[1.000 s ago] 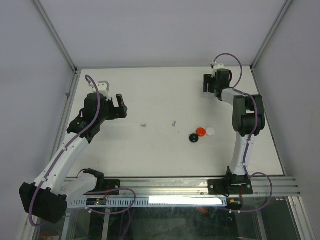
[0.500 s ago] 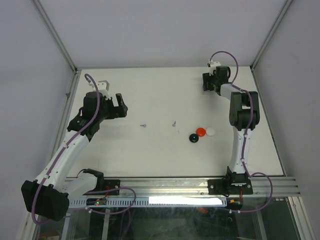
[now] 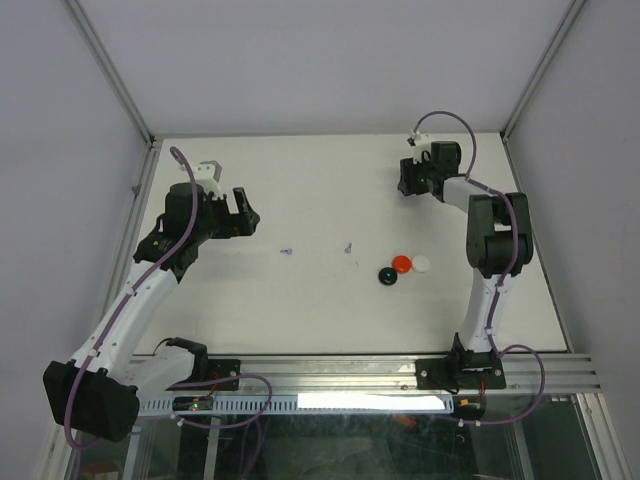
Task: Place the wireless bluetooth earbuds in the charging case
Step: Pick up the charging case at the center of the board.
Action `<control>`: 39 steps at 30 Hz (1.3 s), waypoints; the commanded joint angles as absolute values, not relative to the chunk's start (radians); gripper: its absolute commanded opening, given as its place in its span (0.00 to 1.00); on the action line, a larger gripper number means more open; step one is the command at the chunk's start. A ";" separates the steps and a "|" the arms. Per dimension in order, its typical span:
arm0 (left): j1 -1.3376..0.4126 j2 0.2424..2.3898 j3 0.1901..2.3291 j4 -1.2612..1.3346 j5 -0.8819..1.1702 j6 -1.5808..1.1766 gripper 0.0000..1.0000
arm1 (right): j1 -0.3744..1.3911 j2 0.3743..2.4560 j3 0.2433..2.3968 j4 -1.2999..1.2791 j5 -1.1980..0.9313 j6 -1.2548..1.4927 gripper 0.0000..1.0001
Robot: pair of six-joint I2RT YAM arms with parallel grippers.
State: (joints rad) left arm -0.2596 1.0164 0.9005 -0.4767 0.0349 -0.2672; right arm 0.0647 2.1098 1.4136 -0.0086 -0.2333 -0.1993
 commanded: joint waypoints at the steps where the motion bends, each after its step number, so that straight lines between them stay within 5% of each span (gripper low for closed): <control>1: -0.246 1.013 0.907 -0.417 0.140 -0.251 0.92 | 0.142 1.886 1.312 0.022 -0.381 -0.254 0.42; 15: -0.259 1.104 0.942 -0.363 0.596 -0.364 0.81 | 0.472 1.481 1.089 -0.109 -0.662 -0.622 0.42; 27: -0.380 1.120 0.931 -0.241 0.699 -0.503 0.74 | 0.726 1.393 1.143 -0.249 -0.711 -0.844 0.45; 33: -0.419 1.156 0.923 -0.211 0.709 -0.540 0.60 | 0.786 1.375 1.161 -0.264 -0.690 -0.899 0.46; 39: -0.423 1.168 0.897 -0.171 0.742 -0.560 0.57 | 0.802 1.365 1.158 -0.261 -0.701 -0.925 0.47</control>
